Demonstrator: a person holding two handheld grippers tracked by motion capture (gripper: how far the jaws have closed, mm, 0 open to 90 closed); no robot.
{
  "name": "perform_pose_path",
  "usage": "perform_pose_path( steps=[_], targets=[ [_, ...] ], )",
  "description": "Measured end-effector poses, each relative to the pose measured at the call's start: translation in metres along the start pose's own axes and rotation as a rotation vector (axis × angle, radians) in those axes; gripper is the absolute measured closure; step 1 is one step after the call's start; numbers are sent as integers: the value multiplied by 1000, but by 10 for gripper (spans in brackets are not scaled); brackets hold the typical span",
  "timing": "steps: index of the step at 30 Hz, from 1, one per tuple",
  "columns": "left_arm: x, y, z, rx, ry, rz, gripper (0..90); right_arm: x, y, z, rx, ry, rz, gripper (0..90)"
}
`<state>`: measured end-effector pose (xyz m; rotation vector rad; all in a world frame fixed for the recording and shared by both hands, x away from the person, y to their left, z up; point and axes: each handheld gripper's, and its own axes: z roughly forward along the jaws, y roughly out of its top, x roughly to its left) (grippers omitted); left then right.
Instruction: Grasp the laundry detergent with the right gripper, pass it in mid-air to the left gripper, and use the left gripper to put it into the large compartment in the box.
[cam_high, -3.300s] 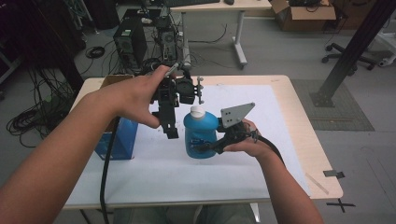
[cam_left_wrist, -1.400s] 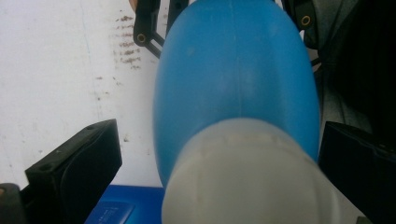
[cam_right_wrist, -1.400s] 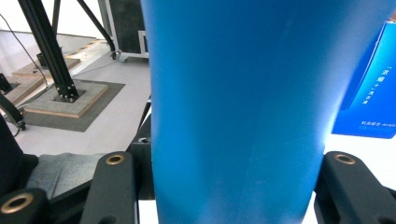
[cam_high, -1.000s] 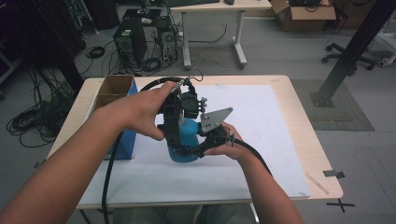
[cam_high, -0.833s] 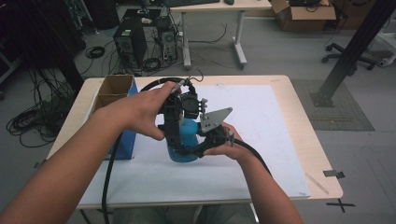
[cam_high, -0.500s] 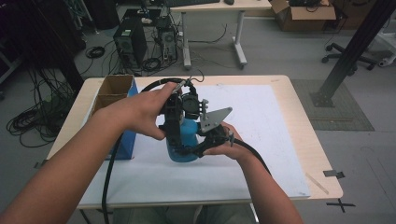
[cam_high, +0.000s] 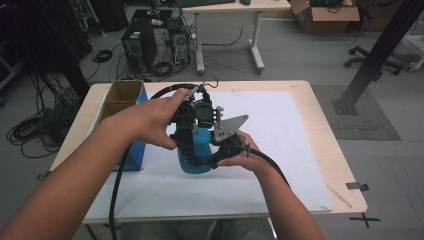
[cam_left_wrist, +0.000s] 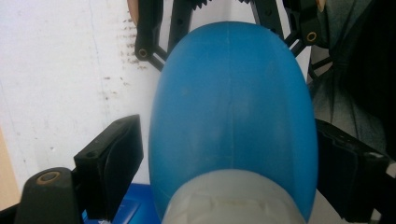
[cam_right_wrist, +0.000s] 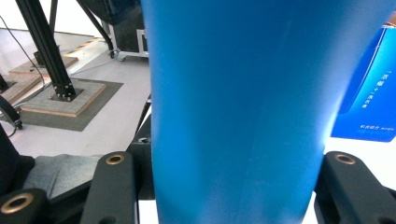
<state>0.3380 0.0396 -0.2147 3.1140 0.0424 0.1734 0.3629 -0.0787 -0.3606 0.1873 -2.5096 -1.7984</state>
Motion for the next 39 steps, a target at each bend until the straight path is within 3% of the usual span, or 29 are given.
perform_pose_path(
  steps=[28, 33, 39],
  targets=[
    [-1, -1, 3, 8, -7, -8, 366, 1, -1, 1, 3, -2, 3, 453],
    [1, -1, 4, 12, -32, -22, 382, 1, -1, 2, 10, -9, -5, 453],
    [1, 1, 4, 31, -31, -24, 385, 1, -1, 3, 8, -4, -5, 451]
  ],
)
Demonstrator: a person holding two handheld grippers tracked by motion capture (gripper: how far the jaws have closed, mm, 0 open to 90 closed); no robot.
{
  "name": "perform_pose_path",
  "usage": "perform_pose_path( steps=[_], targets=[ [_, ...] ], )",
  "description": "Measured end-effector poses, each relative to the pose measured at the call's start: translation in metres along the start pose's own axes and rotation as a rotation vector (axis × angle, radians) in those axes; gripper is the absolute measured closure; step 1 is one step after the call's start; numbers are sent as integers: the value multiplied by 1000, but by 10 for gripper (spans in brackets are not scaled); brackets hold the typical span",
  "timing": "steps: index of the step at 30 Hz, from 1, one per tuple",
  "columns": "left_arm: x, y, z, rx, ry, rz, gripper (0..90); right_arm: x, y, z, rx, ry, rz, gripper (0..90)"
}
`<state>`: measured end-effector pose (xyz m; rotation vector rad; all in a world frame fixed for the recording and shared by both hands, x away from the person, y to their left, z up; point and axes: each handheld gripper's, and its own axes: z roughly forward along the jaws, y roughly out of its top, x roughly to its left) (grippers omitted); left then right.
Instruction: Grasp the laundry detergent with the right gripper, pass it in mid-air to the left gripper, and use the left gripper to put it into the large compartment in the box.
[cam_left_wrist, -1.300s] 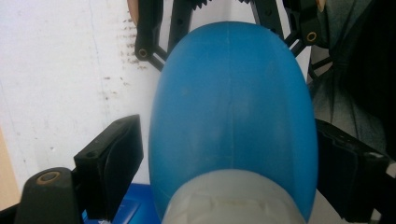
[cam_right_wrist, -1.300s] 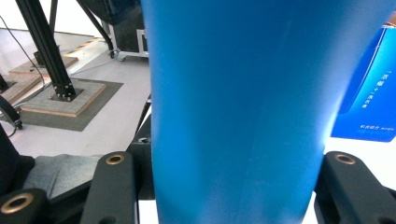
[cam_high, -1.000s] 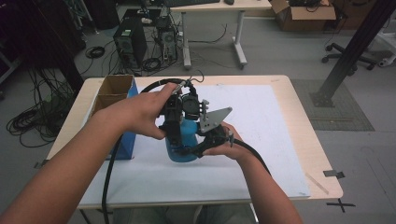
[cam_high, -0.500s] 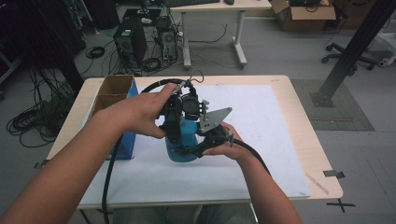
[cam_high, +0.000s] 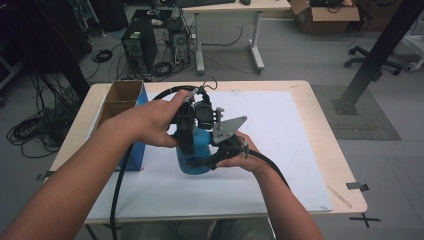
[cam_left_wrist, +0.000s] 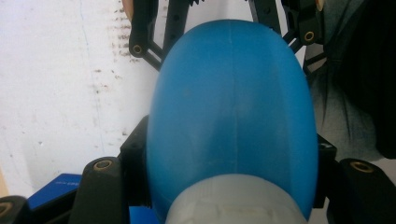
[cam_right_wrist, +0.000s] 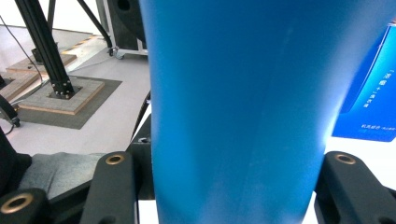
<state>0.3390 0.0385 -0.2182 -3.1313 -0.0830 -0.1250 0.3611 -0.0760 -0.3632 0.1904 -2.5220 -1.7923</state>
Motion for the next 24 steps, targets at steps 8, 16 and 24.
perform_pose_path(
  steps=[8, 16, 24],
  targets=[
    [0, 0, -4, -3, 4, -3, 385, 0, 2, -1, -12, -4, -6, 444],
    [-2, 0, -8, -4, 21, 4, 385, 0, 5, -2, -17, -9, -13, 438],
    [-3, 0, -14, -12, 35, 7, 385, 0, 7, -4, -41, -19, -17, 429]
  ],
)
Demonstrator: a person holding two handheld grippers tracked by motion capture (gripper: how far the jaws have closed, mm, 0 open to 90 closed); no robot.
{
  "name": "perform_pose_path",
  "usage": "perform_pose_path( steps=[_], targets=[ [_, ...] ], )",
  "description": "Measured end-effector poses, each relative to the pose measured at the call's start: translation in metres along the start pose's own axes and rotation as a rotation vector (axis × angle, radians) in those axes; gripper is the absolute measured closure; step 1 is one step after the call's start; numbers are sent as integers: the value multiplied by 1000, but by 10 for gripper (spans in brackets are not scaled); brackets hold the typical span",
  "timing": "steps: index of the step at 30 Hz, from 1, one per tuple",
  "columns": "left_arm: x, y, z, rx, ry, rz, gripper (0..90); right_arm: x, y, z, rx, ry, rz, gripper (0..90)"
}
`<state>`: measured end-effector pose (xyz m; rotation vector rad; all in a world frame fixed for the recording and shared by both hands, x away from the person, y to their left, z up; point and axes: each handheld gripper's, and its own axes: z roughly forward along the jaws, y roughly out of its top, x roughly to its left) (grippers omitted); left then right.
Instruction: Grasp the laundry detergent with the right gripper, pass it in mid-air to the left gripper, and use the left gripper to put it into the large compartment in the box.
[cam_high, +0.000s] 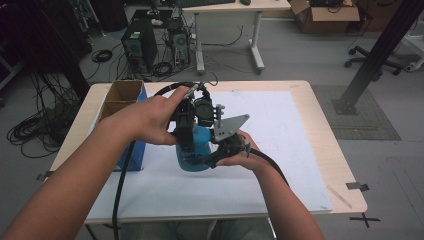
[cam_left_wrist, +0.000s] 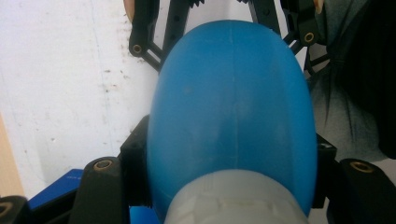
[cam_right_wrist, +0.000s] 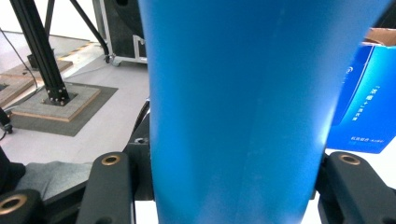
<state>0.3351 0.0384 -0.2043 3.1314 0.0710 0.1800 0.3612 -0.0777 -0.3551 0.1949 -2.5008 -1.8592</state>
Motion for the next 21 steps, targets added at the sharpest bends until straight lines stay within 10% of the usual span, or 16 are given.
perform_pose_path(
  steps=[21],
  targets=[
    [2, 1, -2, 18, 13, -14, 385, 2, -5, -7, -6, -61, 50, 176]
  ],
)
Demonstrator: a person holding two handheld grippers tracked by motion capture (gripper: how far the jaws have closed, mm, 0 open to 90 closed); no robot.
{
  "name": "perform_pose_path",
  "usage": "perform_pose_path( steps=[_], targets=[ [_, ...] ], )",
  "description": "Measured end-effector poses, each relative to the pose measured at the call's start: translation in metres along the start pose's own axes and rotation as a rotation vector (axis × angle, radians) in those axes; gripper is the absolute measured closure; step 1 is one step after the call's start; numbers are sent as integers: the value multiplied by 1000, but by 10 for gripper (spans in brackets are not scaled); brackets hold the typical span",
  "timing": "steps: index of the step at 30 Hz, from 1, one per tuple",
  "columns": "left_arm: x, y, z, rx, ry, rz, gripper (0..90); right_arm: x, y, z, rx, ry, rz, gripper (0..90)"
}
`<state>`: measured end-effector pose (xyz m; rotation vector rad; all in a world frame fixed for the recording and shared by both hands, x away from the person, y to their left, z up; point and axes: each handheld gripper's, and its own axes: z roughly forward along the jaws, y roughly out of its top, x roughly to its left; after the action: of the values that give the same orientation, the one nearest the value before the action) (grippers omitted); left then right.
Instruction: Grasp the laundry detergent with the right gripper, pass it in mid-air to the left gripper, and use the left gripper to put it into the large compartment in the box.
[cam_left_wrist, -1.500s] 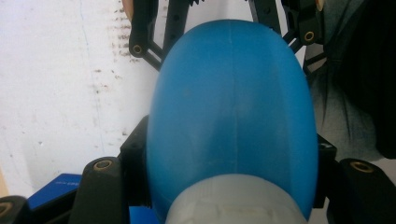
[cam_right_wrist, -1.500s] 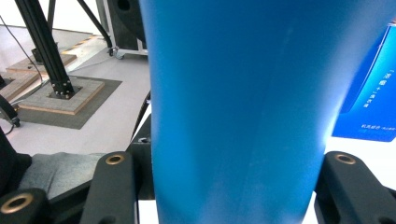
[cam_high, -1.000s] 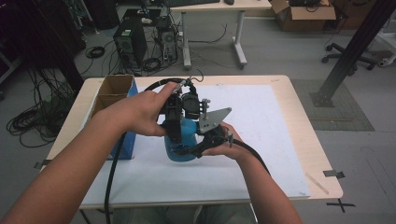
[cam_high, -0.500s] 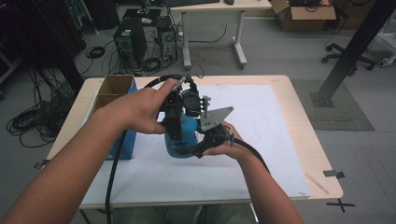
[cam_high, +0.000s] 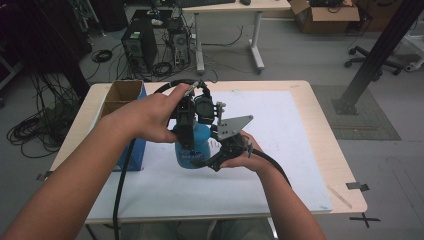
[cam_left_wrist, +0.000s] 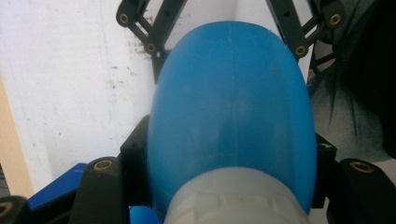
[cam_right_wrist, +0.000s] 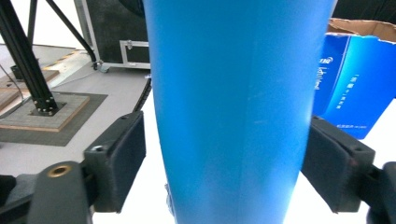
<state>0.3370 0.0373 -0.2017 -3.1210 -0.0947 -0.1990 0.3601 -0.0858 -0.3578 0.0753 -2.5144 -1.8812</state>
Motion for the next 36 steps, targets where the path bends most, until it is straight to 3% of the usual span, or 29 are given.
perform_pose_path(
  steps=[12, 20, 36],
  targets=[
    [2, 2, -1, 0, -5, -8, 385, 4, 1, -16, 23, -13, 6, 11],
    [6, 2, -3, 8, -11, -40, 385, 5, -3, -31, 60, -23, 2, 1],
    [22, -8, -14, -11, 26, -272, 385, -2, -1, -62, 145, -81, -25, 4]
  ],
)
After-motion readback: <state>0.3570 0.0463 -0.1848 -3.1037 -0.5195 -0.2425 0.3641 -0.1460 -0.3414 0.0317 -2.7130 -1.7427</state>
